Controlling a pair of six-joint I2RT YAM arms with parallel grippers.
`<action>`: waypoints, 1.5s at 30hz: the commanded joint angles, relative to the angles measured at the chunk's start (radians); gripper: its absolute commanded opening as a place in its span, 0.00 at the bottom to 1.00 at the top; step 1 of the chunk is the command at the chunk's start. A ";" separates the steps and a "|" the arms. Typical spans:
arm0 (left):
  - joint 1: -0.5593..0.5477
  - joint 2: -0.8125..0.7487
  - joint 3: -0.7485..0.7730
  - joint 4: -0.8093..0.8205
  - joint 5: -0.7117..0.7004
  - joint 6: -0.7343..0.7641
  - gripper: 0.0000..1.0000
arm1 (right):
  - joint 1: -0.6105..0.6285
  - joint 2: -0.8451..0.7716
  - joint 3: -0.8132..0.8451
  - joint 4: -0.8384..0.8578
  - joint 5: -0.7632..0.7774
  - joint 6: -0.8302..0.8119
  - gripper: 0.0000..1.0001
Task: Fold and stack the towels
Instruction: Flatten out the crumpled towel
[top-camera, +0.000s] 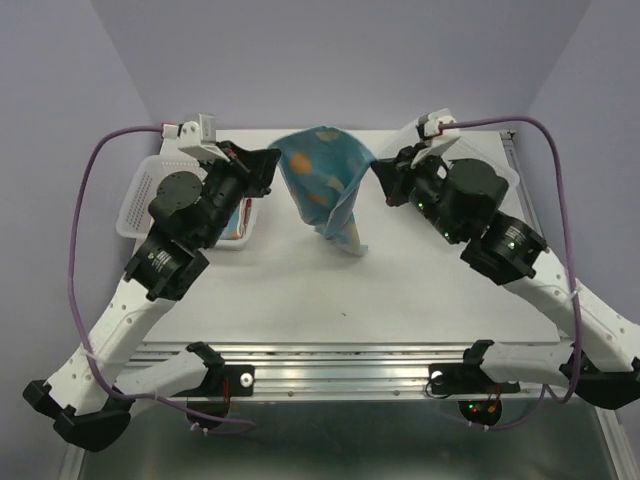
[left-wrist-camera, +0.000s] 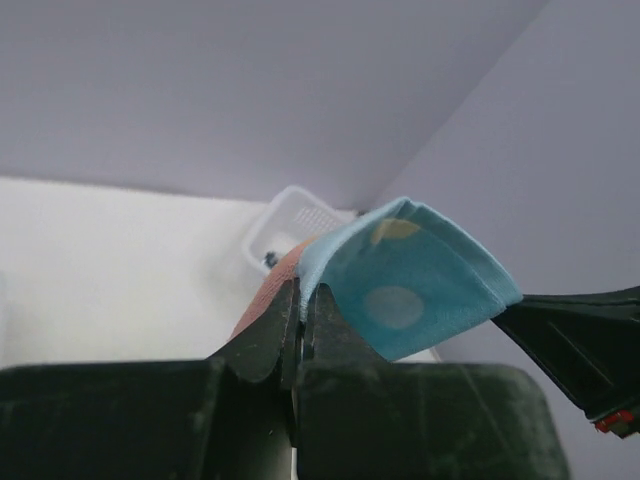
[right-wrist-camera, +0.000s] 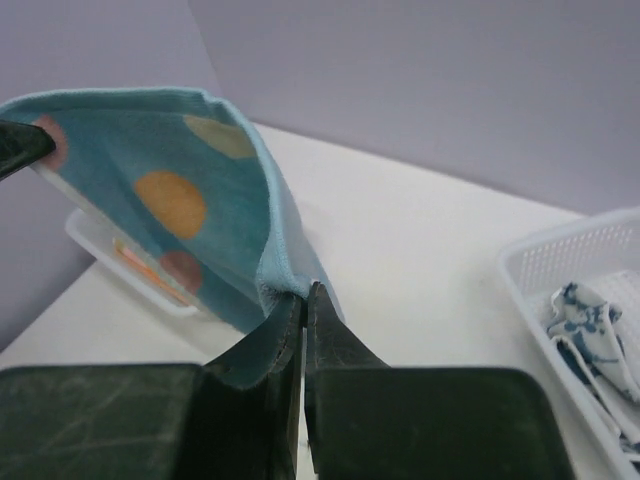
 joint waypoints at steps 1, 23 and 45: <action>-0.005 -0.029 0.152 0.038 0.180 0.116 0.00 | -0.007 -0.035 0.197 -0.087 -0.044 -0.097 0.01; -0.005 -0.226 0.145 0.162 0.684 0.007 0.00 | -0.007 -0.148 0.349 -0.193 -0.569 0.024 0.01; 0.074 0.217 -0.090 0.230 0.074 0.148 0.00 | -0.179 0.220 -0.111 0.259 0.246 -0.144 0.01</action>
